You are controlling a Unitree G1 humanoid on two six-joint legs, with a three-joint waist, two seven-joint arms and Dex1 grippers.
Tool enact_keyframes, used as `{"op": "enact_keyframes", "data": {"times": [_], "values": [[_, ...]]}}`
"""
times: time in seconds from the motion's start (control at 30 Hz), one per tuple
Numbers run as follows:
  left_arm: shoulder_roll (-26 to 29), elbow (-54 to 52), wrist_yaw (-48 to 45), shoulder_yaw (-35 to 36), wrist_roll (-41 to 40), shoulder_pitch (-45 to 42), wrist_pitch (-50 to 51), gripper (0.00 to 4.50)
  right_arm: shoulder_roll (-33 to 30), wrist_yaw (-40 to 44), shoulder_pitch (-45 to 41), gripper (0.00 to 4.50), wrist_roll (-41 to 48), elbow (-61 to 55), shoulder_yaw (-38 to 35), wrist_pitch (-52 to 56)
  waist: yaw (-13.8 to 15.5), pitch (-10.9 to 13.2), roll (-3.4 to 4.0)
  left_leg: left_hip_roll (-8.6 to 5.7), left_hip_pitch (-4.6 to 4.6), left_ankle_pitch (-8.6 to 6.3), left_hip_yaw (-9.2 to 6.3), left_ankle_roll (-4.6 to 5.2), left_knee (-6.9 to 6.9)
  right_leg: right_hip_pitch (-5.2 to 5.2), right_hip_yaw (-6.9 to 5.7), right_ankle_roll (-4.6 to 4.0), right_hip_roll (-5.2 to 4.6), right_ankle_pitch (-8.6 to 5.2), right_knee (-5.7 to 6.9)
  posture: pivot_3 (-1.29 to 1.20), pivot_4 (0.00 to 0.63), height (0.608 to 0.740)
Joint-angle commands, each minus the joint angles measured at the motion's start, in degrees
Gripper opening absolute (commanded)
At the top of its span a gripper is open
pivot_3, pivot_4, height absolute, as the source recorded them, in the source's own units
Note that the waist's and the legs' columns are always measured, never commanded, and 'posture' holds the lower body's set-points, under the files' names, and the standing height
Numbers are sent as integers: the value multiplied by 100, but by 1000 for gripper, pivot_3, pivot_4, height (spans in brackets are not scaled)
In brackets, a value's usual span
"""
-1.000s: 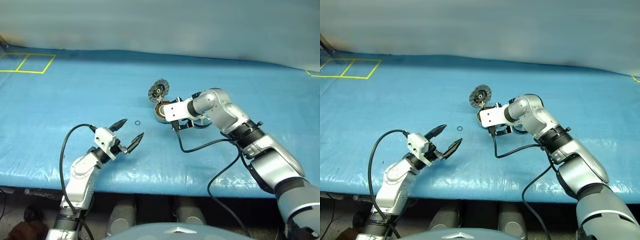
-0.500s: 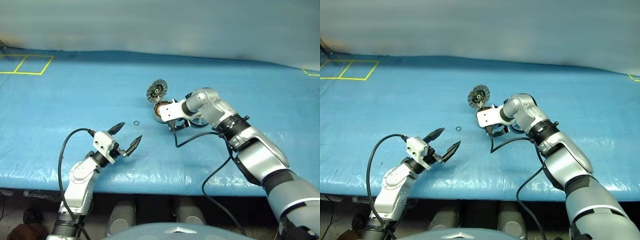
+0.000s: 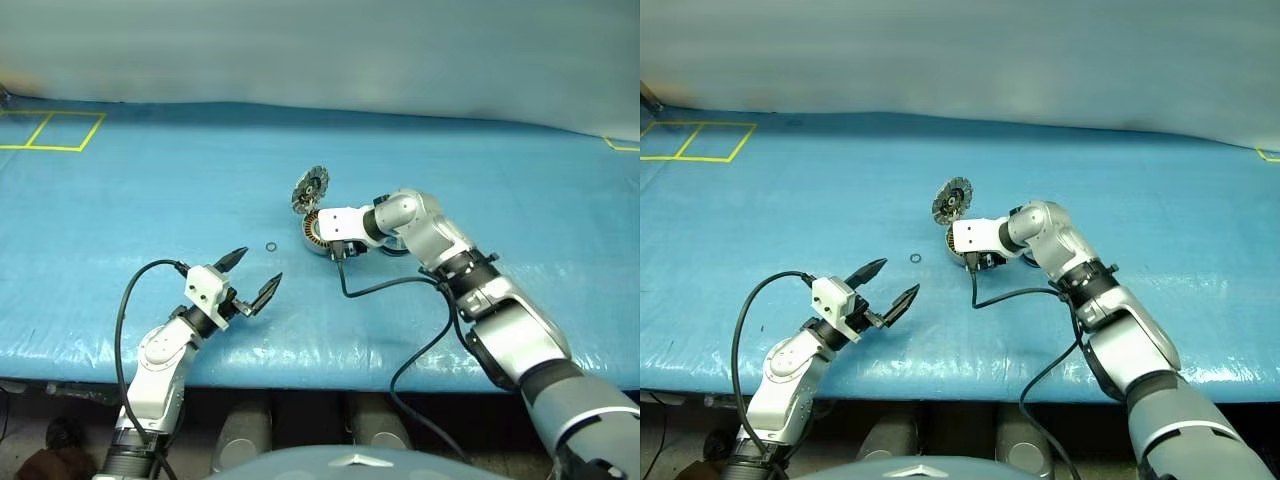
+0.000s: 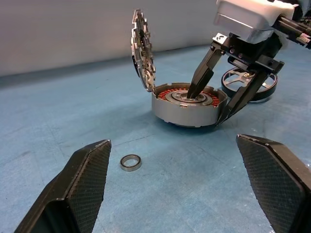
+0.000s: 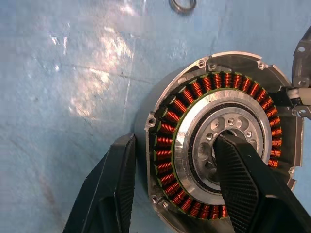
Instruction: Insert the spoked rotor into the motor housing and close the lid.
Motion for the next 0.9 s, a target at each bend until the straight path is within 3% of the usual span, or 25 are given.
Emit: {"op": "enact_keyframes", "data": {"times": [0.03,0.33,0.67,0.9], "values": [[11,-269,24,8,-14,-23,-51,4500,113,188,639,2067,525,-1265,-139,891,-2,0,1,1,0,0,-1,0,0,-1,0,0,0,0,0,0,150,740],[-31,-250,24,-67,16,46,-48,4500,-110,-260,1846,2067,600,-3411,-151,2980,48,-2,0,0,-1,2,-1,-3,5,2,-2,-17,-1,-13,-1,0,150,740],[-29,-279,52,-120,59,99,-52,4500,846,-1899,2385,2067,841,-4550,-416,5583,53,-18,-9,0,-2,4,-5,-7,6,2,-5,-17,-1,-14,1,0,150,740],[11,-319,70,-102,61,177,-58,4500,546,-2147,2523,2067,1331,-5438,-136,6328,54,-19,-10,0,-7,4,-7,-7,1,-3,-9,-20,-3,-17,-4,0,150,740]]}}
